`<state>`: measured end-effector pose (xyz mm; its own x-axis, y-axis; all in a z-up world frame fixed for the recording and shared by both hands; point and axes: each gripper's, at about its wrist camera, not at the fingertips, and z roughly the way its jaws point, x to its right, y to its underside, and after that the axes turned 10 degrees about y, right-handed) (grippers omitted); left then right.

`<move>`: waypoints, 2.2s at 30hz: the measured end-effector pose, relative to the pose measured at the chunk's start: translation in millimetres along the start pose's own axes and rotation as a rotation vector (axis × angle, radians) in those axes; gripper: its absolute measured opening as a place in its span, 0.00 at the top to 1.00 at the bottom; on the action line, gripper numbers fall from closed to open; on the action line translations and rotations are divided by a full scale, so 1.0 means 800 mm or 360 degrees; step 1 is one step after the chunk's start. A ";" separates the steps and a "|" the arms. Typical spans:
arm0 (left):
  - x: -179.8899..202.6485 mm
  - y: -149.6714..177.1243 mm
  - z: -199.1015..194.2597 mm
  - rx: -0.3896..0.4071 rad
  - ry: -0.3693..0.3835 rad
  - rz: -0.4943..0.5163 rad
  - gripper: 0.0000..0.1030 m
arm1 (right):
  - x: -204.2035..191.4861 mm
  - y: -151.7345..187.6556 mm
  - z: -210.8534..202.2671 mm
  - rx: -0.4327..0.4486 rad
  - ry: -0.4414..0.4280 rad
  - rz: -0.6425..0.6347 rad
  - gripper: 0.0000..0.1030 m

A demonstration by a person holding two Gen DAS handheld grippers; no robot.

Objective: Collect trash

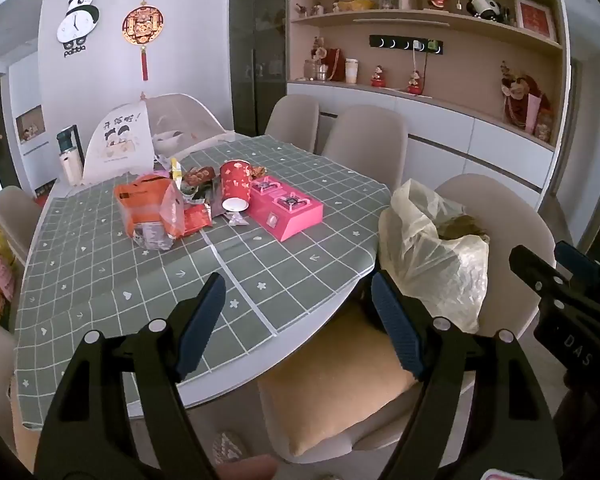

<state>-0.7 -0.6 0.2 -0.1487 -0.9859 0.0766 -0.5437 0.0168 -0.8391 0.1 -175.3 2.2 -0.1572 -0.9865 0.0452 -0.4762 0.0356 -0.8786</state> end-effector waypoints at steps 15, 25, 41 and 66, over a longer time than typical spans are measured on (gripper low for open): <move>0.005 -0.002 0.001 -0.0009 0.0024 -0.0008 0.30 | 0.003 -0.001 0.002 0.0009 0.0002 -0.0001 0.33; 0.005 -0.005 -0.001 -0.0013 0.0032 -0.0012 0.30 | 0.000 0.000 0.001 0.0007 0.0000 0.0001 0.33; 0.009 -0.008 0.001 -0.0002 0.0023 -0.0005 0.30 | 0.013 -0.002 0.010 0.0007 -0.0012 0.0012 0.33; 0.004 -0.001 -0.003 0.0007 0.0011 -0.0039 0.30 | 0.010 -0.002 0.008 0.0012 -0.0016 0.0000 0.33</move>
<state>-2.4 -3.4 2.5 -0.1414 -0.9848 0.1008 -0.5437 -0.0079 -0.8392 5.2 -184.4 1.2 -0.1488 -0.9880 0.0405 -0.4697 0.0346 -0.8822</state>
